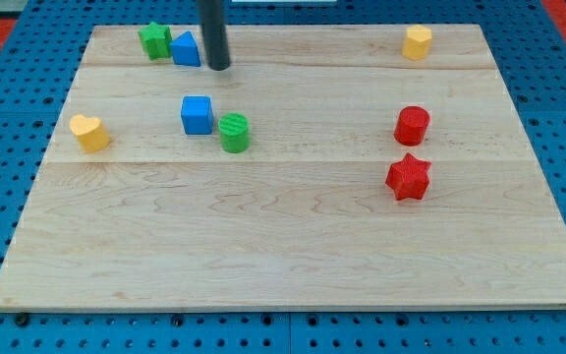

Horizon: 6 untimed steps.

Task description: Slide the triangle to the top left side of the blue cube

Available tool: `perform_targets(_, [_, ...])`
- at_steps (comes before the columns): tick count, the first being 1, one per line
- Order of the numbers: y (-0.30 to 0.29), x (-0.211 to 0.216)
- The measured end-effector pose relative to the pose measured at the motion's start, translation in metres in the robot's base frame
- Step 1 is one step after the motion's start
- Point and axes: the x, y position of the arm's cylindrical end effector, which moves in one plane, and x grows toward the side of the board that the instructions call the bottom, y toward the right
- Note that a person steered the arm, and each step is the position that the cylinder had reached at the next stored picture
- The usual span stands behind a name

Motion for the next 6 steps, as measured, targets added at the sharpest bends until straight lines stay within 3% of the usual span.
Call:
perform_targets(1, [0.003, -0.037])
perform_targets(2, [-0.052, -0.05])
perform_targets(3, [-0.11, -0.016])
perform_targets(4, [-0.109, 0.021])
perform_targets(5, [-0.121, 0.032])
perform_targets(6, [-0.153, 0.008])
